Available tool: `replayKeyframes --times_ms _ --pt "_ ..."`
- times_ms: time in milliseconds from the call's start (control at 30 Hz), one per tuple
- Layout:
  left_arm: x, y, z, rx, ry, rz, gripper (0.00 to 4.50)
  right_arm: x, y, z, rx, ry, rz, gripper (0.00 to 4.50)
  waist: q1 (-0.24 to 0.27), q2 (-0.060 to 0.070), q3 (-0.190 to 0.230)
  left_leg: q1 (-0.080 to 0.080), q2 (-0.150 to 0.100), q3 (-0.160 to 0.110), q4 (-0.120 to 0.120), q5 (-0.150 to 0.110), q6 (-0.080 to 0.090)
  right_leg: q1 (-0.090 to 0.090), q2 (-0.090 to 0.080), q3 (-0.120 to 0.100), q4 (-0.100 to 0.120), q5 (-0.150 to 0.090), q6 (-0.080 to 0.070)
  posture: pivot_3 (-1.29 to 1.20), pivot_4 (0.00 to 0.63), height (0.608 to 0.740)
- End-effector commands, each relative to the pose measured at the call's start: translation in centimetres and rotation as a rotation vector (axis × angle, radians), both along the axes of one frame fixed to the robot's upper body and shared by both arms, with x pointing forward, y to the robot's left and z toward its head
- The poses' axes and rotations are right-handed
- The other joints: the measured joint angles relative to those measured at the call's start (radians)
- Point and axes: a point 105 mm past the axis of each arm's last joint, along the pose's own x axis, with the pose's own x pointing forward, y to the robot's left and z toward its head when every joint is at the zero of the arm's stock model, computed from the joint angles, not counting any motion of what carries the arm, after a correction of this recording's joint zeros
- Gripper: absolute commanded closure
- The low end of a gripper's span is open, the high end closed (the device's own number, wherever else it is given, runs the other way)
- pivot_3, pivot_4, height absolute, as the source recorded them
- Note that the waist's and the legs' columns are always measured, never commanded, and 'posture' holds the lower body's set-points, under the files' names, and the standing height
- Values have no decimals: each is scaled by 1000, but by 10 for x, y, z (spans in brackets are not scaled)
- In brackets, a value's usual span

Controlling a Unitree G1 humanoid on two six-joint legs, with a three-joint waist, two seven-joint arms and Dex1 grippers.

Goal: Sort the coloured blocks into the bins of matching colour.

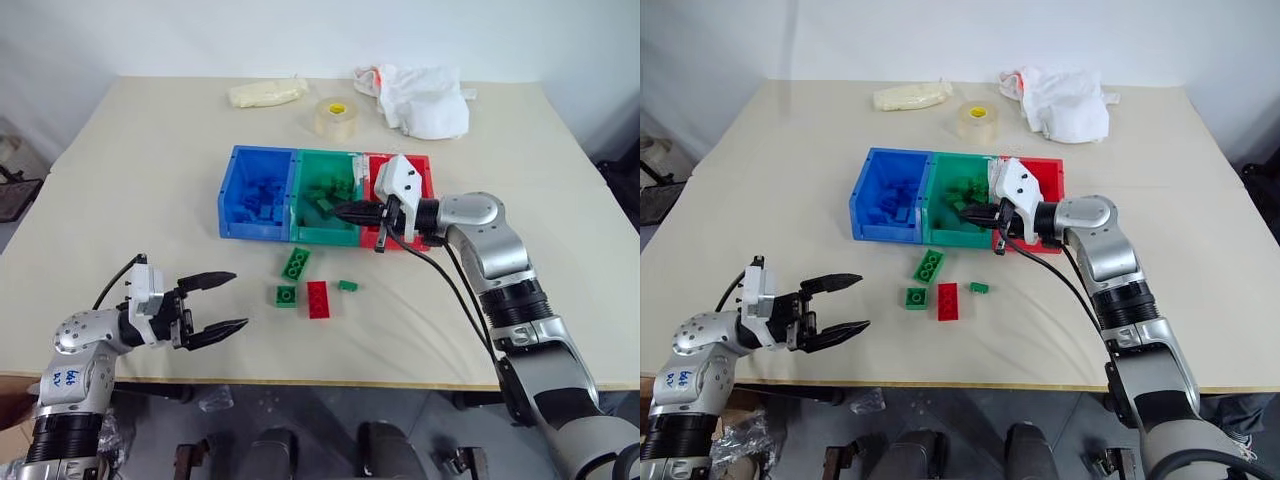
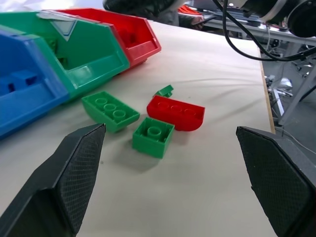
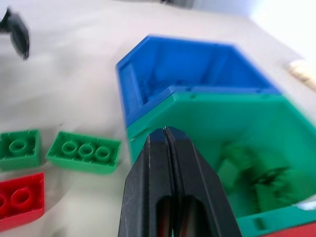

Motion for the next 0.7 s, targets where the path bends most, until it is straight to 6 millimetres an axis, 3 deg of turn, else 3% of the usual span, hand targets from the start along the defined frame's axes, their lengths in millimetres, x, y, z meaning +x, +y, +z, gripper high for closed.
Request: replayKeyframes --times_ms 33,200,433,467,700 --pt "-1 1 5 -10 -33 2 0 -16 -10 -10 -65 42 45 4101 1 0 0 0 0 0 0 0 0 0 0 0 0 0 0 0 150 740" --pt "-3 1 4 -14 -27 3 0 -37 -19 -24 -101 105 84 2565 -5 0 0 0 0 0 0 0 0 0 0 0 0 0 0 0 150 740" --pt "0 -2 3 -20 -26 -3 0 -44 -24 -47 -161 161 74 213 -1 0 0 0 1 2 0 0 0 0 0 0 -1 0 0 0 150 740" --pt "0 -2 3 -20 -27 -4 0 -44 -23 -52 -173 170 74 32 -1 0 0 0 1 2 0 0 0 0 0 1 -1 0 0 0 150 740" --pt "-1 -4 3 -24 -28 -3 0 -32 -14 -76 -243 172 46 32 -2 0 0 0 1 2 1 0 0 0 1 0 0 0 0 0 150 740"
